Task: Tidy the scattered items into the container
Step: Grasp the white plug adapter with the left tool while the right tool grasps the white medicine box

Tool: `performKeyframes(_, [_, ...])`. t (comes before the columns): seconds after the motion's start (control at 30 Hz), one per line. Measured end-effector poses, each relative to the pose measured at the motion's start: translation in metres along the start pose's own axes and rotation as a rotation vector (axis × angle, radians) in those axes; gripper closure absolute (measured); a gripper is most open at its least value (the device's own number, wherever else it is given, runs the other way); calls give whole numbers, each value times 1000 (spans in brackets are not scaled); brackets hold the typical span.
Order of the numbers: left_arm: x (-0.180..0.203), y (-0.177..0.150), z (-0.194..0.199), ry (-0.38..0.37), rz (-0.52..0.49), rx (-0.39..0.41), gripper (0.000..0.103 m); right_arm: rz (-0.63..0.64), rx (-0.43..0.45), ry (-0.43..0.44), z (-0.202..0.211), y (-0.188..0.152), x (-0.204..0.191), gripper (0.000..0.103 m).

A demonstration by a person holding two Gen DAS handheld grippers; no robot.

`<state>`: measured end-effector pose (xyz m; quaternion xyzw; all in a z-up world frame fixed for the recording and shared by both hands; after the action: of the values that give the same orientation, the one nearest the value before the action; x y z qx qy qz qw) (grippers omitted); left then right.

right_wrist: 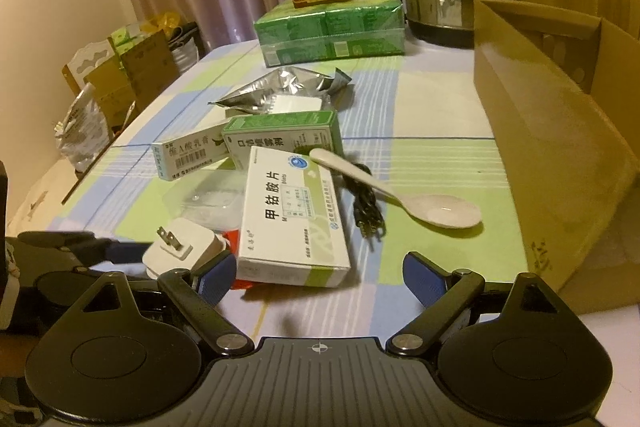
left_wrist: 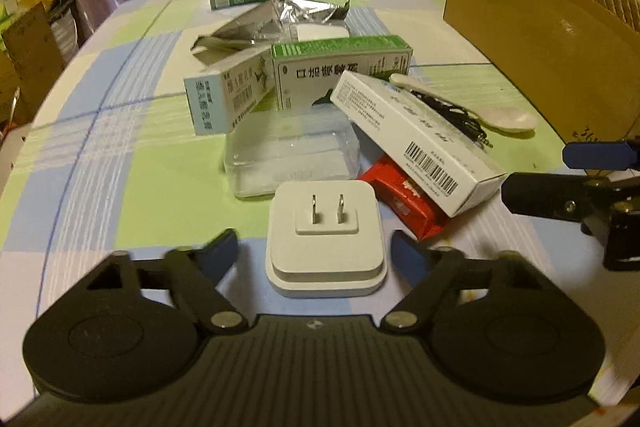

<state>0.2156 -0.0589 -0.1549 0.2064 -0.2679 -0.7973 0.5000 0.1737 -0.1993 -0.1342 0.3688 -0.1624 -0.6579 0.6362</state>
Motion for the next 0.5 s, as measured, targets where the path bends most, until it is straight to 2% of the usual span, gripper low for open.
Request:
performKeyframes(0.03, [-1, -1, -1, -5, 7, -3, 40, -3, -4, 6, -2, 1, -1, 15])
performKeyframes(0.07, [-2, -1, -1, -7, 12, -4, 42, -7, -8, 14, -5, 2, -3, 15])
performKeyframes(0.4, [-14, -10, 6, -6, 36, -12, 42, -56, -38, 52, -37, 18, -9, 15])
performKeyframes(0.5, [-15, -10, 7, -10, 44, -11, 42, -57, -48, 50, -47, 20, -8, 25])
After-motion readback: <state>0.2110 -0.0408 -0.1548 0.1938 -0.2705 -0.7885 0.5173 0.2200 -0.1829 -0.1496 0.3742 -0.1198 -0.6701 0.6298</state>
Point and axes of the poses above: each gripper's, at about its wrist camera, not at the fingertips, and z roughly against the way its jaws point, x to its right, y to its top, the point moved 7 cm from there along -z, roughly the way its jaws point, and after that the axes turned 6 degrees about -z, right-handed, at the moved point
